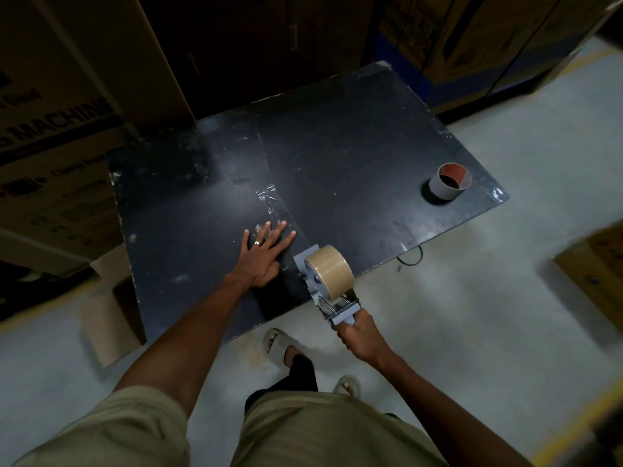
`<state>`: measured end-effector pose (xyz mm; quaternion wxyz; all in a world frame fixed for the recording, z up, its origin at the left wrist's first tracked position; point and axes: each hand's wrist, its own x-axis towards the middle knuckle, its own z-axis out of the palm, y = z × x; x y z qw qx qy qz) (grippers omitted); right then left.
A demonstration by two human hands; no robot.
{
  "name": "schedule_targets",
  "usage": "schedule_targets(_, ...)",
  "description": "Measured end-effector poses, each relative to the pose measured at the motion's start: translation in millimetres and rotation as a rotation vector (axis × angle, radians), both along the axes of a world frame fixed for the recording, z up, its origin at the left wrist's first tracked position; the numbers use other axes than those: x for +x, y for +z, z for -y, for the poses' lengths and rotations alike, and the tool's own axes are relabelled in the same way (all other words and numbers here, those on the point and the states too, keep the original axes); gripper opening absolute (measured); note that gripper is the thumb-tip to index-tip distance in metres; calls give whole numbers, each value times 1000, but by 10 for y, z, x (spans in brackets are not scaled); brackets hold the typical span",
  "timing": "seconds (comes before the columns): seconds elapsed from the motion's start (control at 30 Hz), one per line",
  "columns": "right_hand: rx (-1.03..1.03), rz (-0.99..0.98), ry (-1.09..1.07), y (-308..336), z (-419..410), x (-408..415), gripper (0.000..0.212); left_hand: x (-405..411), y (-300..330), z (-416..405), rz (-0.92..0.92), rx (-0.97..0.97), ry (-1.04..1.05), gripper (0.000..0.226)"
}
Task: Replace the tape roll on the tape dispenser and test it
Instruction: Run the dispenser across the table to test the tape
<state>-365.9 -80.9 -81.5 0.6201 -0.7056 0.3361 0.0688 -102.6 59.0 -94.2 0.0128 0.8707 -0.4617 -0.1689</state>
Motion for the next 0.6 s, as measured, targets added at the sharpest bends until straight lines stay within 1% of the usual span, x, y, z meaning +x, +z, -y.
schedule_targets(0.07,-3,-7,5,0,17,-51,12,-34,17,36,5,30,16,93)
schedule_targets(0.2,19,-42,16,19,4,-24,12,-214,25,87,-24,74,26,85)
schedule_targets(0.3,75,-84,74,73,38,-5,12,-447,-17,1,9,81,-22,74)
schedule_targets(0.33,101,-76,75,92,52,10,10,-510,-35,-45,39,57,-45,74)
schedule_targets(0.4,114,-68,34,109,54,27,7,-593,-44,-126,96,0,-78,88)
schedule_targets(0.47,112,-70,-14,93,23,28,9,-616,-23,-157,122,-14,-94,98)
schedule_targets(0.53,121,-82,-49,74,-31,10,15,-631,-16,-159,128,11,-82,99)
schedule_targets(0.6,115,-79,-66,75,-48,3,17,-637,-1,-157,112,8,-55,97)
